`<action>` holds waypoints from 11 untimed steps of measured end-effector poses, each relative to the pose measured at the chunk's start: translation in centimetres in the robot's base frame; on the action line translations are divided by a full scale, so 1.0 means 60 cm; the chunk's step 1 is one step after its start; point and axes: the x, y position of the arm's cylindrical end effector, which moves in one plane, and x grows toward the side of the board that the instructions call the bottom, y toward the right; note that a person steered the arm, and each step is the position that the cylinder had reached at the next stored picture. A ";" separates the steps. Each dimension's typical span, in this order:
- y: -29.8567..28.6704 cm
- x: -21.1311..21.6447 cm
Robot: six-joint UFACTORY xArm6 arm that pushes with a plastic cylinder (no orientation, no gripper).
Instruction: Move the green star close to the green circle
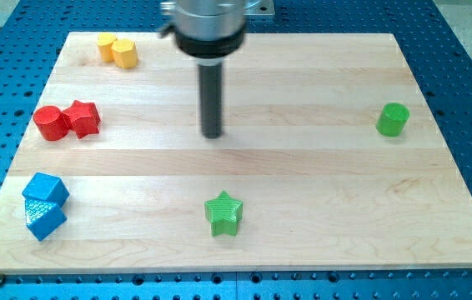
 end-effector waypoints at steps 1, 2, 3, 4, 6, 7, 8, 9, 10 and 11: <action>-0.035 0.016; -0.045 0.055; -0.091 0.077; -0.113 0.081; -0.163 0.193; -0.065 0.270; 0.032 0.274; 0.054 0.271; 0.054 0.271; 0.077 0.266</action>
